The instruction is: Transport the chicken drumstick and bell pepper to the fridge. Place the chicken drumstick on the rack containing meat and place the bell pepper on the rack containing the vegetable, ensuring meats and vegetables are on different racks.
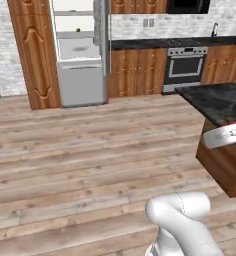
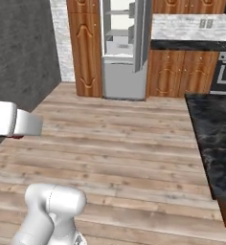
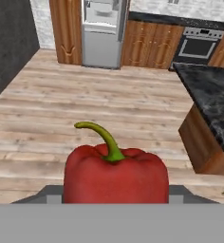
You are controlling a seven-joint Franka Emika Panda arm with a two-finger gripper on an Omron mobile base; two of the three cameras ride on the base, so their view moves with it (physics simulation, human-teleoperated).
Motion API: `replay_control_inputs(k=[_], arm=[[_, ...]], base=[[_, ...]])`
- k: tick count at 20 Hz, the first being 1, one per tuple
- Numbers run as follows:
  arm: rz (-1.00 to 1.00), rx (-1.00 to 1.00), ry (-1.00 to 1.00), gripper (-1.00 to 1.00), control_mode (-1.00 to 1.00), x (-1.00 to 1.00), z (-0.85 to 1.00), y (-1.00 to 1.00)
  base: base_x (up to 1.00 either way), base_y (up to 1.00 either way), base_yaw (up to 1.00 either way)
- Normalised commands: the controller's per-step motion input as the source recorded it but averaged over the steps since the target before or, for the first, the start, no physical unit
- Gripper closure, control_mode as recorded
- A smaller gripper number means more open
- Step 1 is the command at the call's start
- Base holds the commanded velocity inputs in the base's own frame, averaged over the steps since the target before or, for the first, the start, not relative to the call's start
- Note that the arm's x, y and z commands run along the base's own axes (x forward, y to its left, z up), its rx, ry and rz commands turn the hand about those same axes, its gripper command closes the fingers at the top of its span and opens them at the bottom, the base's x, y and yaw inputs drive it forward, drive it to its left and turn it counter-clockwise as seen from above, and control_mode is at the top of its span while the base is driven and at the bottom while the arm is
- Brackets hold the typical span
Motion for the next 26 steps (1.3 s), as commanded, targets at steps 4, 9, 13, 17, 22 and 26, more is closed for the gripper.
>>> replay_control_inputs(k=[4, 9, 13, 17, 22, 26], arm=[[0.0, 0.0, 0.0, 1.0, 1.0, 0.0, 0.0, 0.0], [0.0, 0.0, 0.0, 1.0, 1.0, 0.0, 0.0, 0.0], [0.0, 0.0, 0.0, 1.0, 1.0, 0.0, 0.0, 0.0], [0.0, 0.0, 0.0, 1.0, 1.0, 0.0, 0.0, 0.0], [0.0, 0.0, 0.0, 1.0, 1.0, 0.0, 0.0, 0.0], [0.0, 0.0, 0.0, 1.0, 1.0, 0.0, 0.0, 0.0]], base=[[1.0, 1.0, -0.22], [1.0, 1.0, -0.23], [1.0, 0.85, -0.11], [1.0, 0.42, -0.07], [1.0, 0.02, -0.03], [1.0, 0.07, -0.06]])
